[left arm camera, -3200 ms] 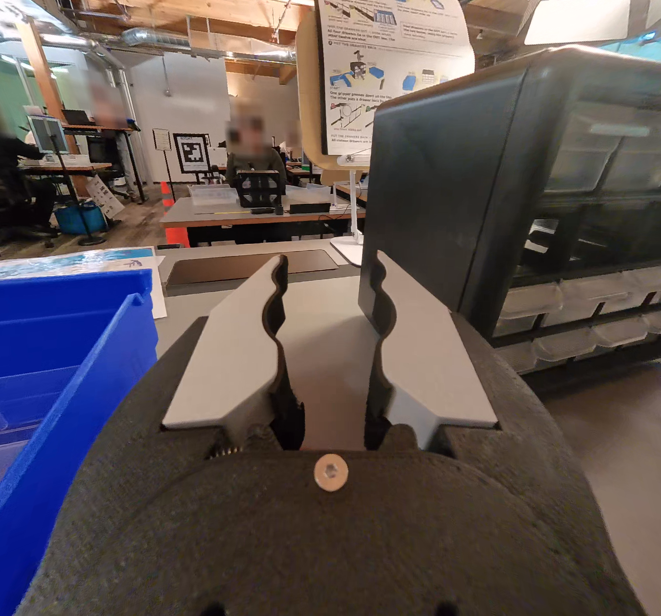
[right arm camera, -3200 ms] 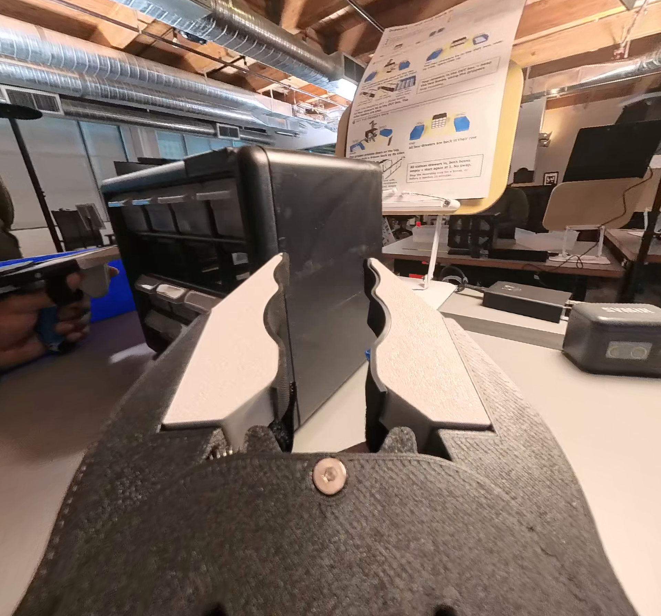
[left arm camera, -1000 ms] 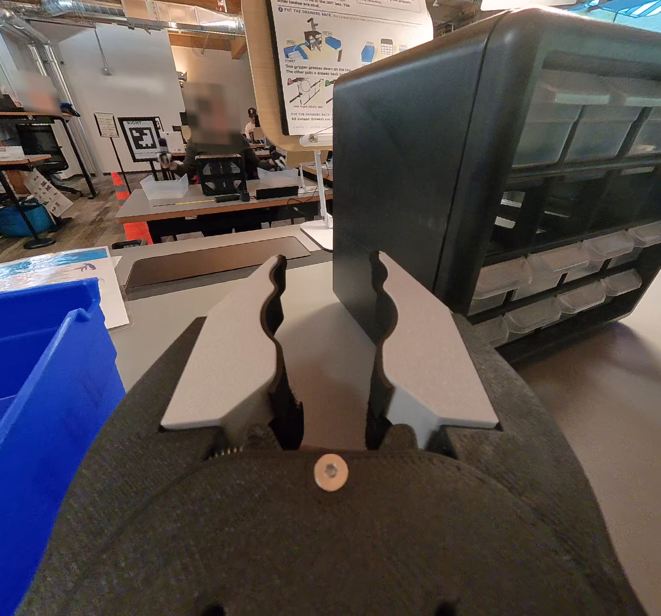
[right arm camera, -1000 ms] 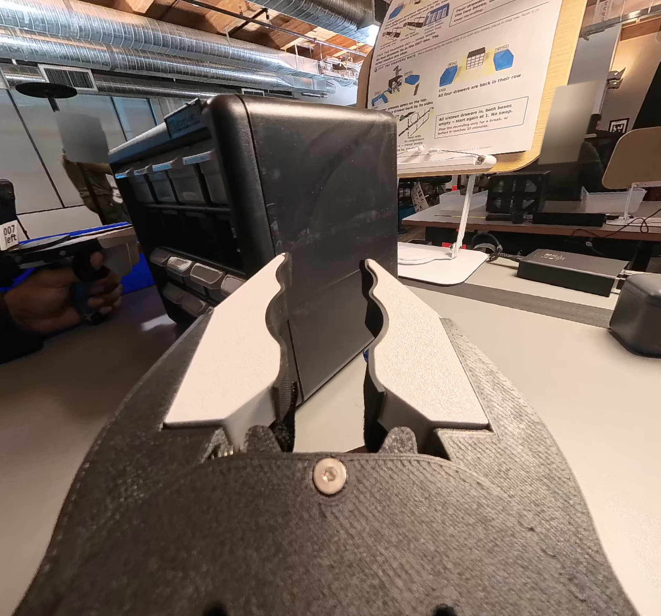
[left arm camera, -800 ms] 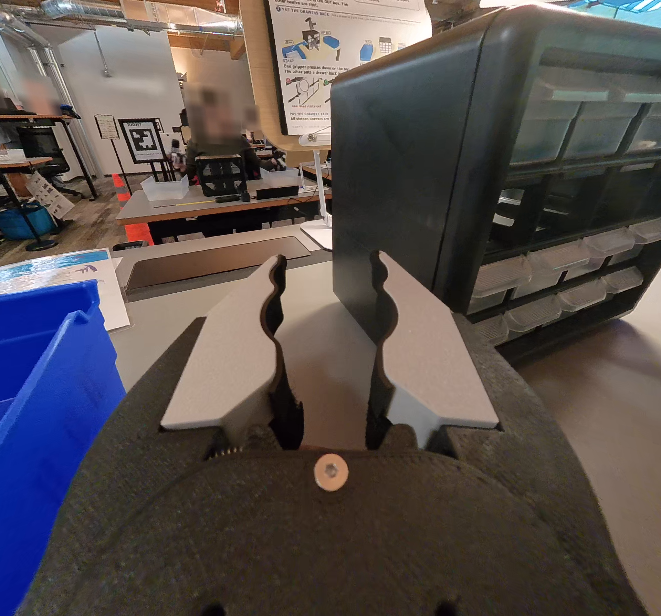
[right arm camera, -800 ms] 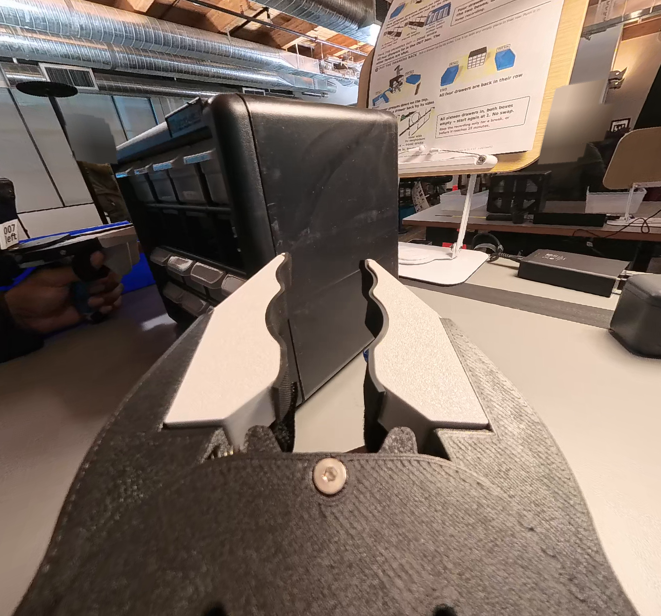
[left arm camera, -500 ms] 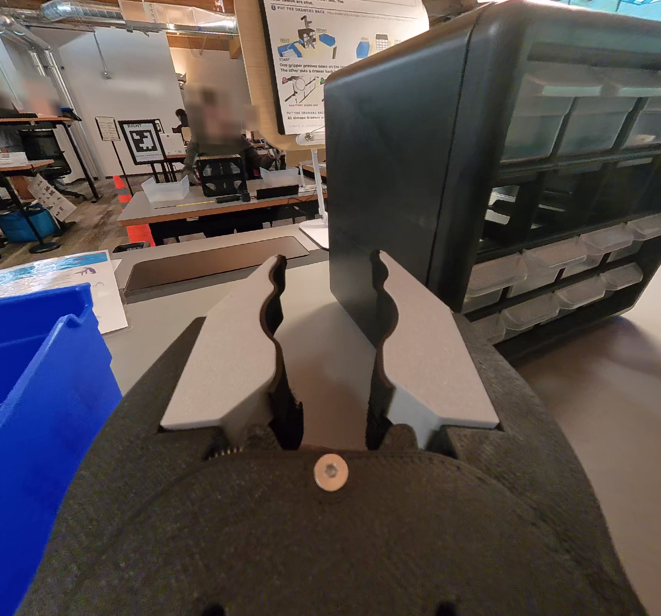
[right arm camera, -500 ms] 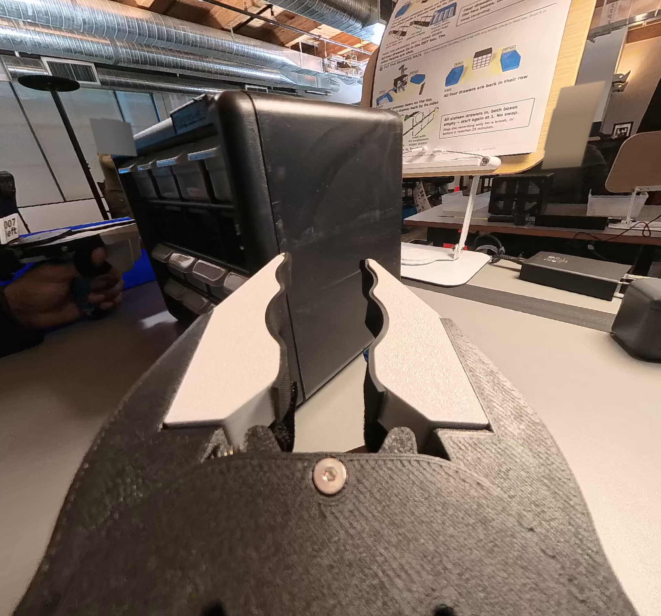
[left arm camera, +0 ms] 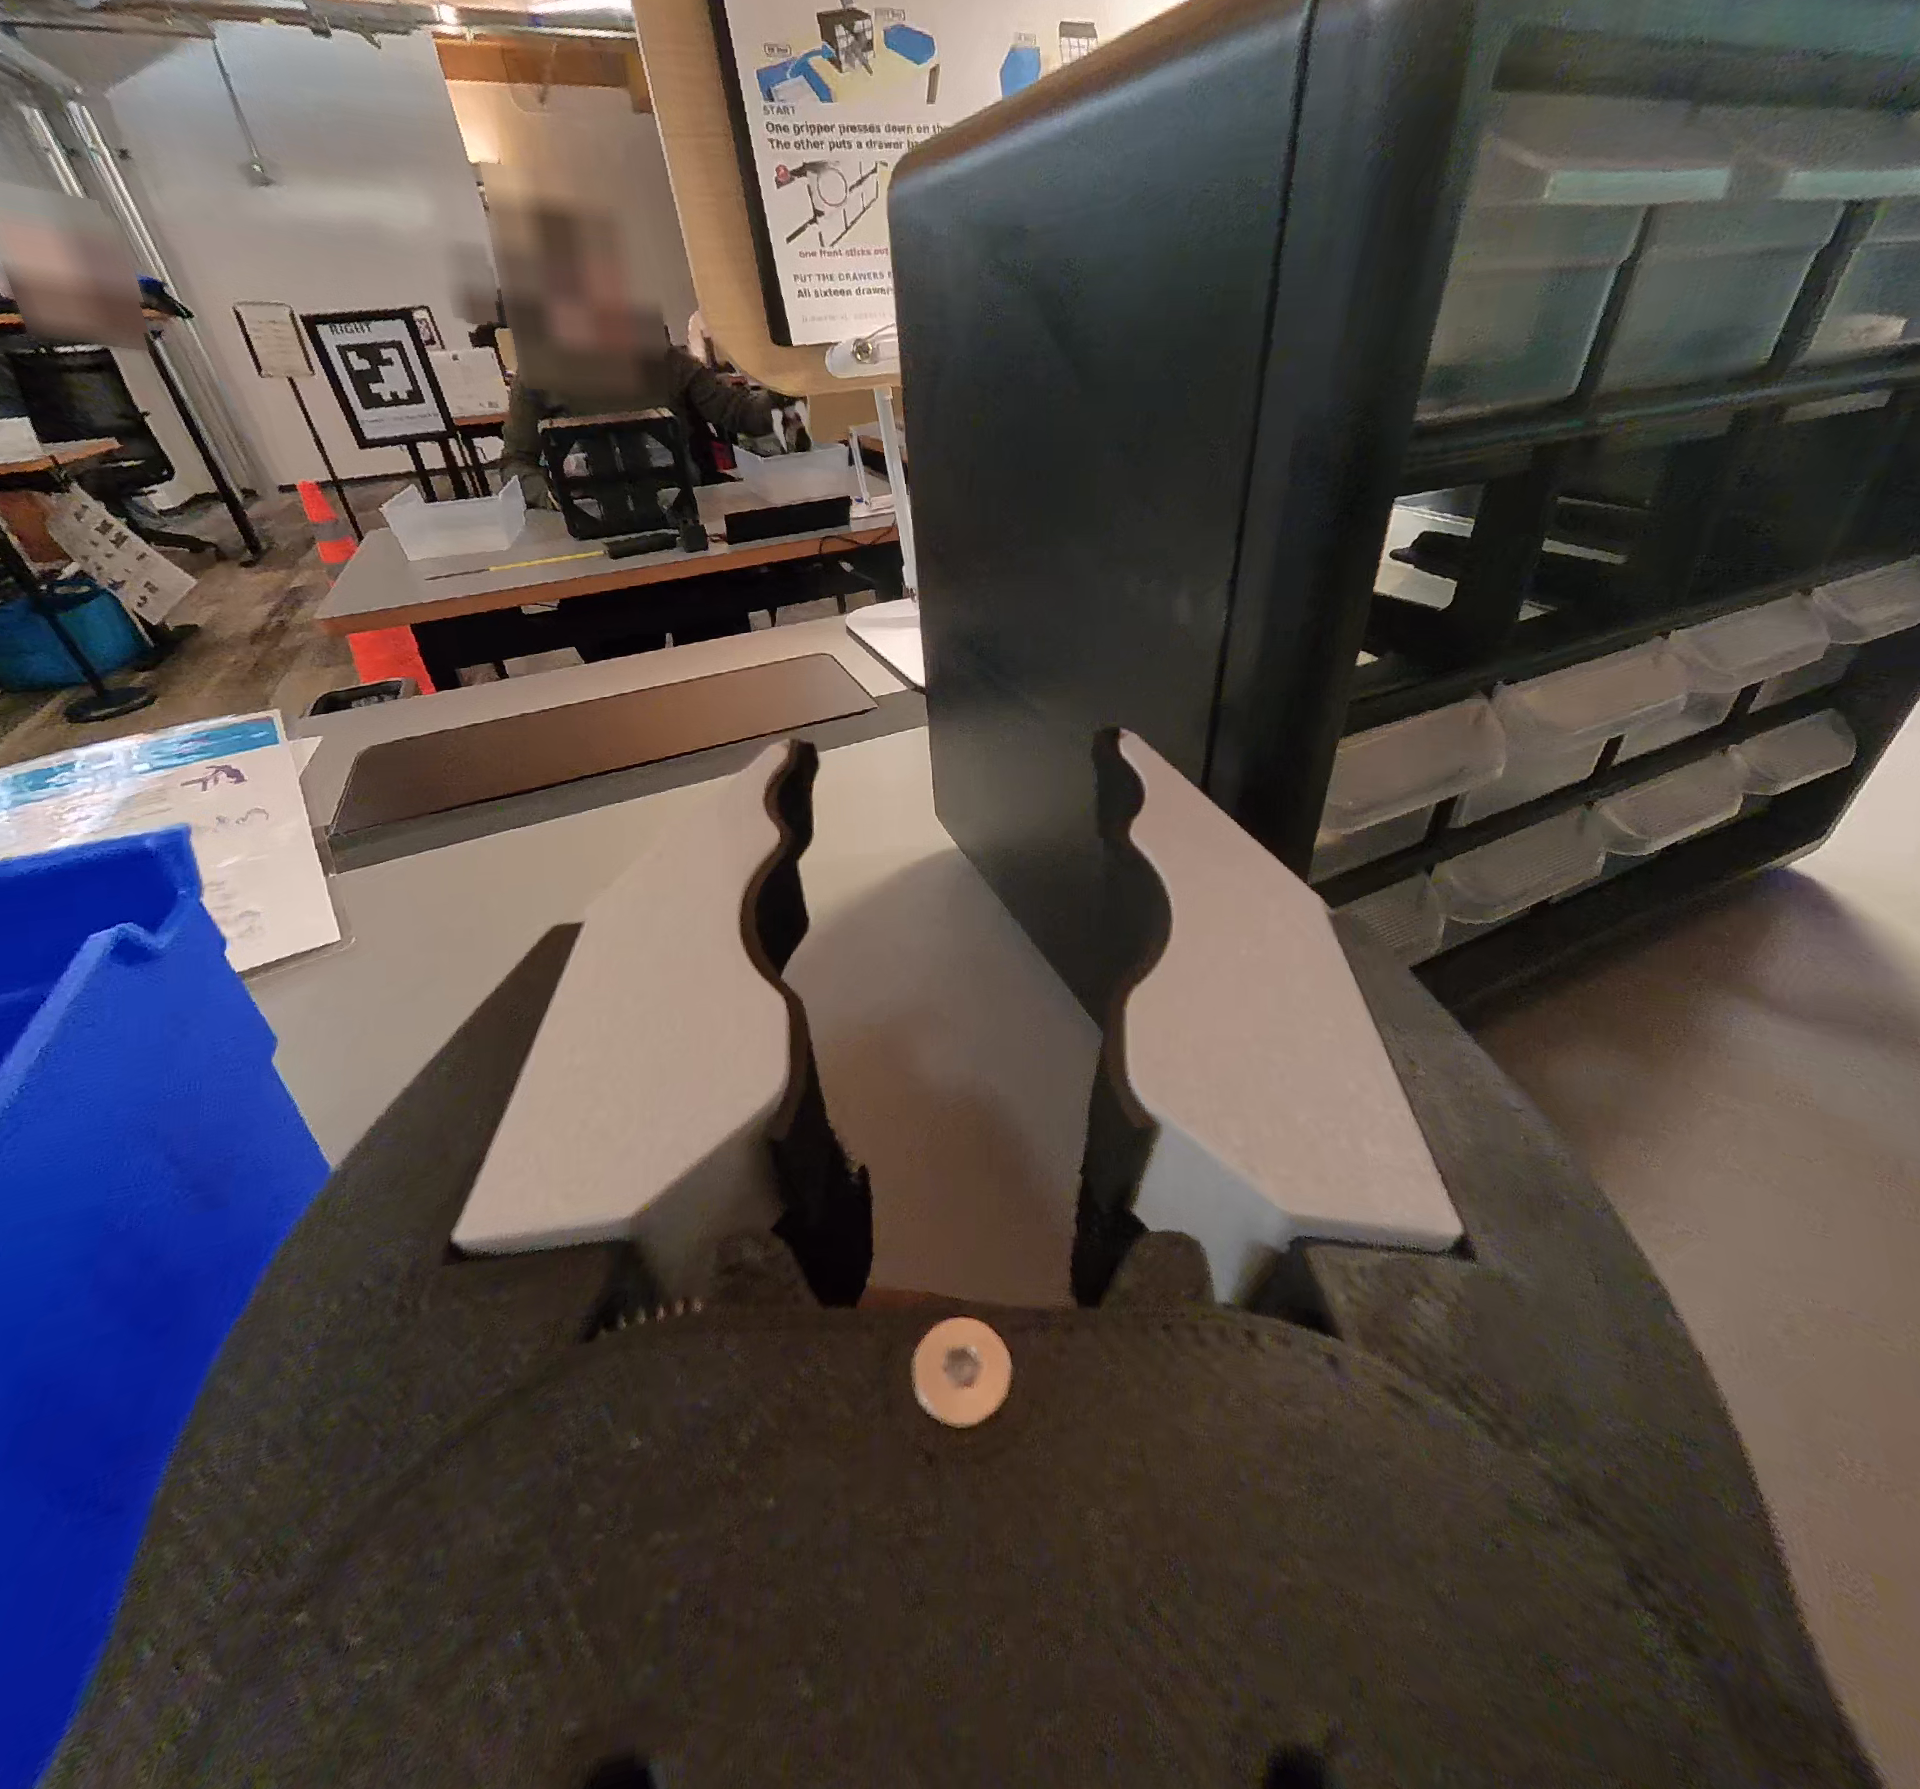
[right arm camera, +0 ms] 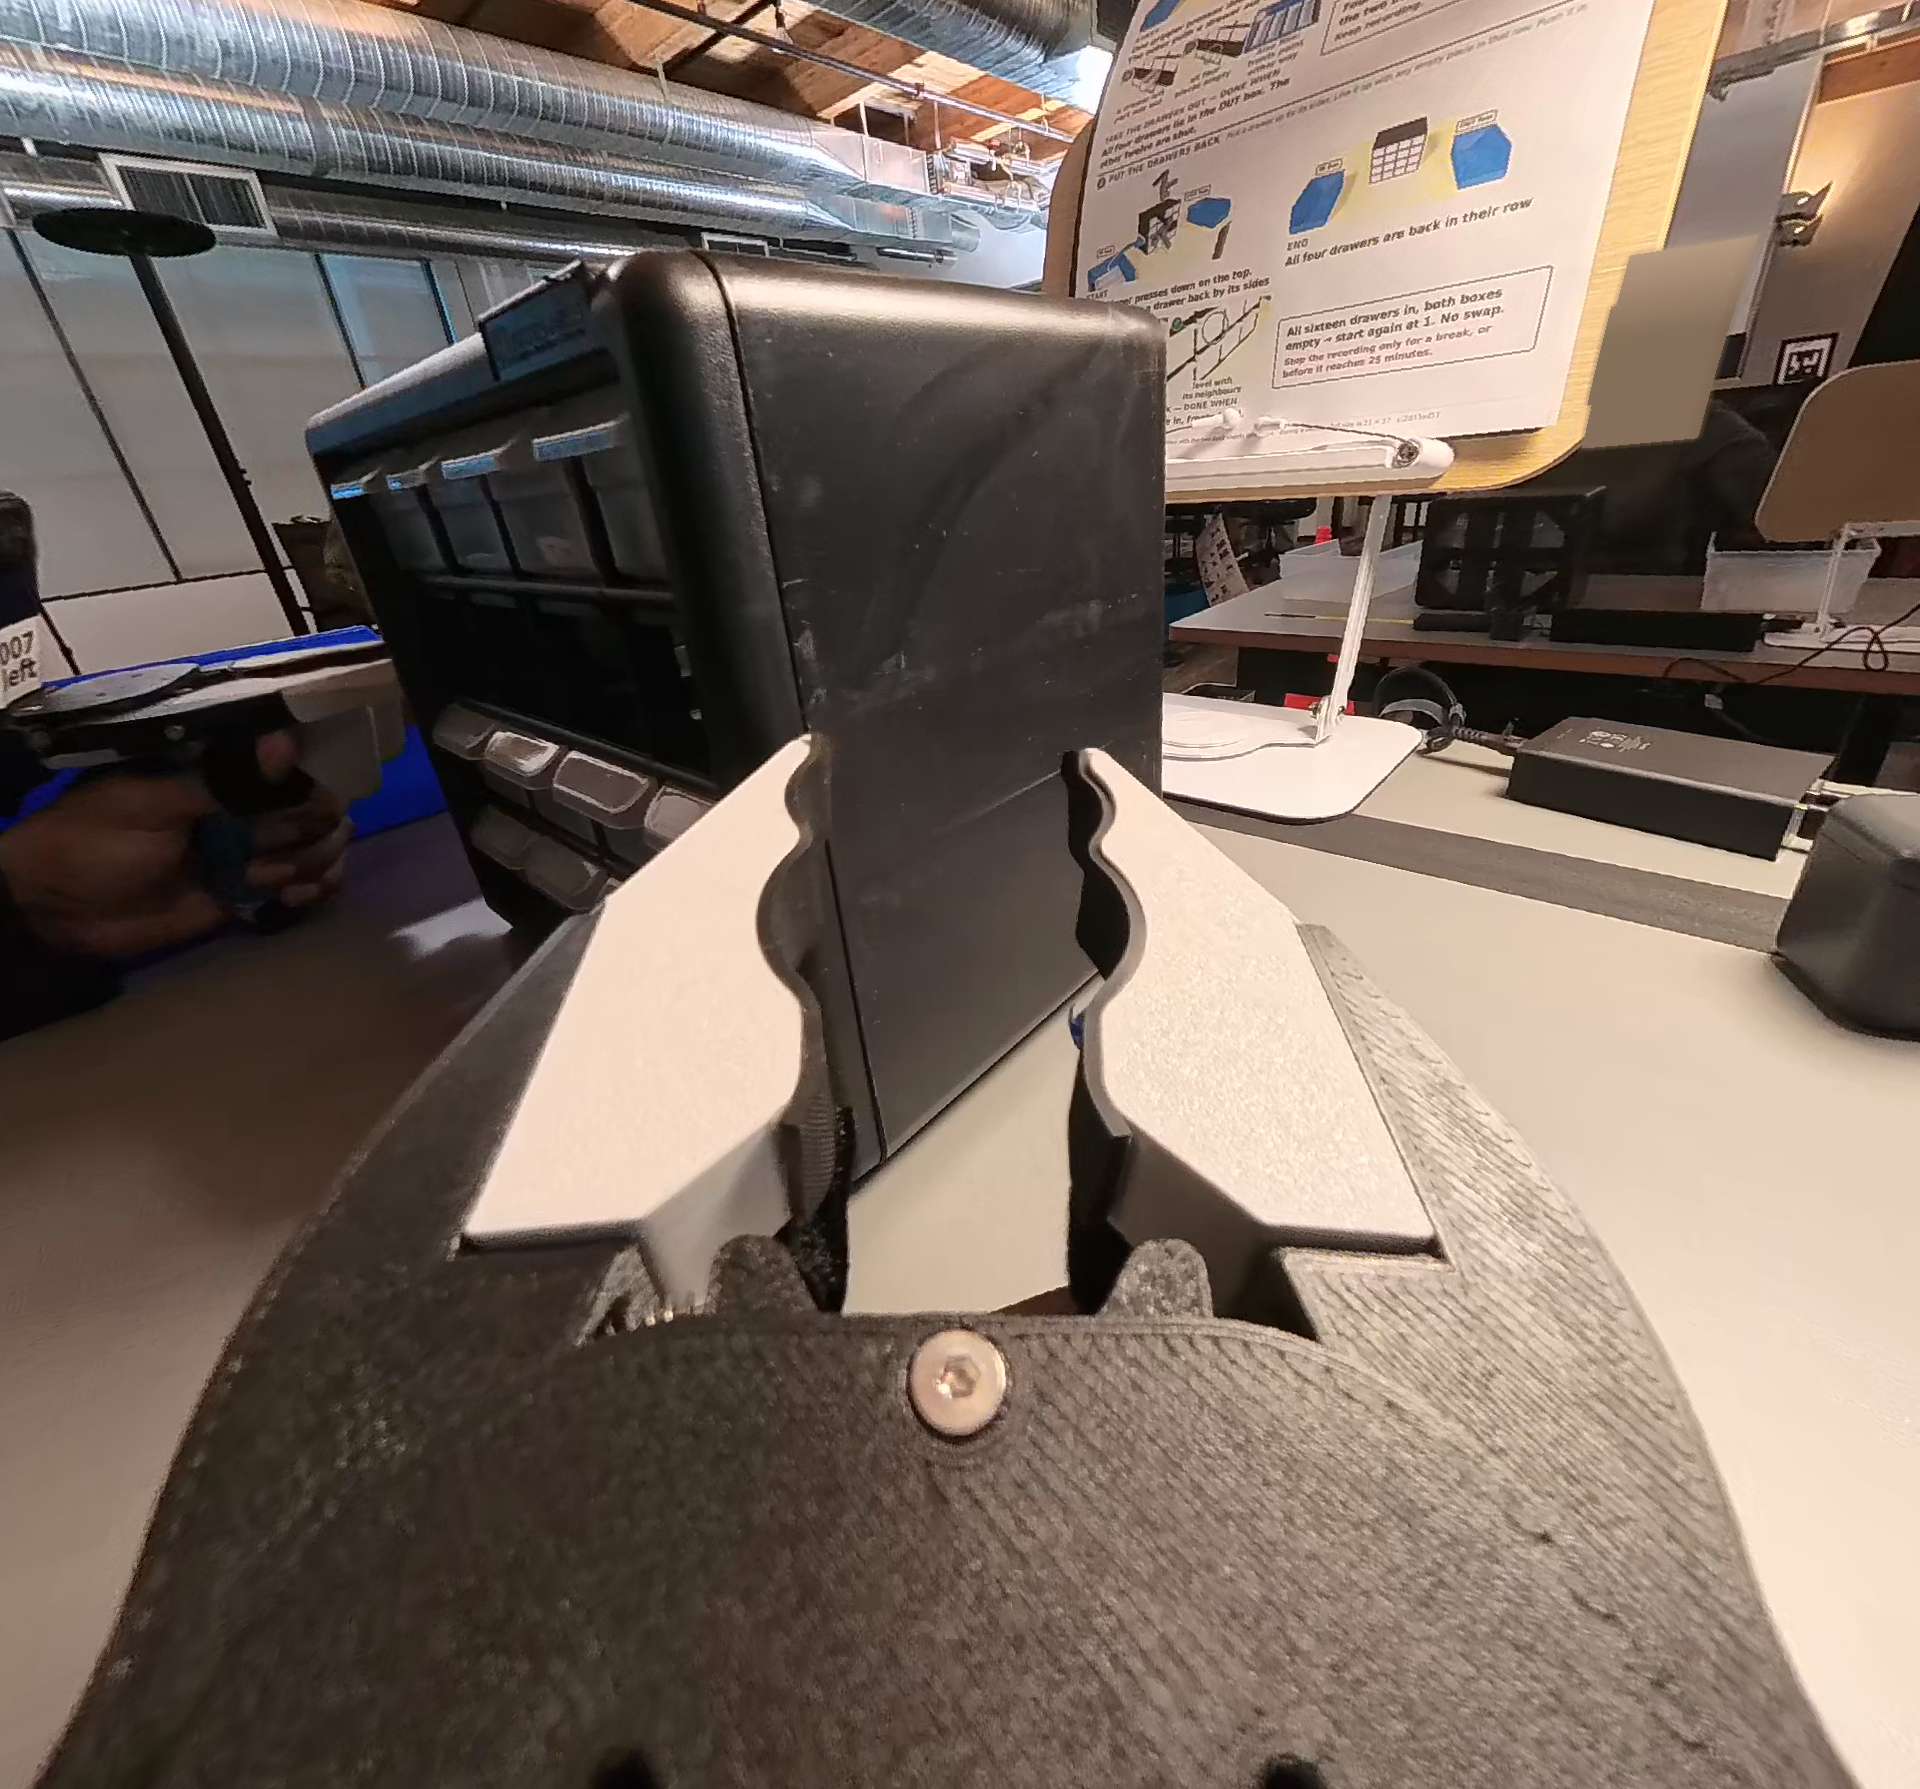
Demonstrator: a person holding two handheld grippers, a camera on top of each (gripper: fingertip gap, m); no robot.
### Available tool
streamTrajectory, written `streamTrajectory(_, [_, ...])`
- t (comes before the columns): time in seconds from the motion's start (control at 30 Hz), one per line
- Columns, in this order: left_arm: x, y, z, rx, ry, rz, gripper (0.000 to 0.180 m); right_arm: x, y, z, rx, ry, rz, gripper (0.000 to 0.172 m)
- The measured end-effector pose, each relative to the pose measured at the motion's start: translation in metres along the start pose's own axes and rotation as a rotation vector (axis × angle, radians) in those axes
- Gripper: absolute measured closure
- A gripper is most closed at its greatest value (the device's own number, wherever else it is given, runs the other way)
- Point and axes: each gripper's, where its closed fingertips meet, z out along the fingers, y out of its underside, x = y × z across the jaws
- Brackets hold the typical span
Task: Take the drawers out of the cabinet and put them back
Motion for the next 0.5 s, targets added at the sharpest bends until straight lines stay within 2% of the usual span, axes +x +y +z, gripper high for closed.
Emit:
streamTrajectory(0.13, [0.008, 0.004, -0.001, -0.034, 0.005, -0.015, 0.122, 0.0, 0.0, 0.0, -0.003, 0.005, -0.001, 0.12])
streamTrajectory(0.23, [0.018, 0.003, -0.011, -0.07, 0.001, -0.096, 0.126, -0.001, 0.001, 0.0, -0.01, 0.013, -0.004, 0.116])
streamTrajectory(0.27, [0.023, -0.001, -0.018, -0.07, 0.003, -0.12, 0.121, -0.001, 0.001, 0.0, -0.012, 0.015, -0.004, 0.115])
streamTrajectory(0.4, [0.046, -0.031, -0.061, 0.0, 0.009, -0.185, 0.122, -0.004, 0.0, 0.0, -0.013, 0.029, 0.001, 0.107])
streamTrajectory(0.5, [0.041, -0.048, -0.102, -0.028, -0.062, -0.122, 0.122, -0.009, 0.0, 0.001, -0.014, 0.025, 0.015, 0.106])
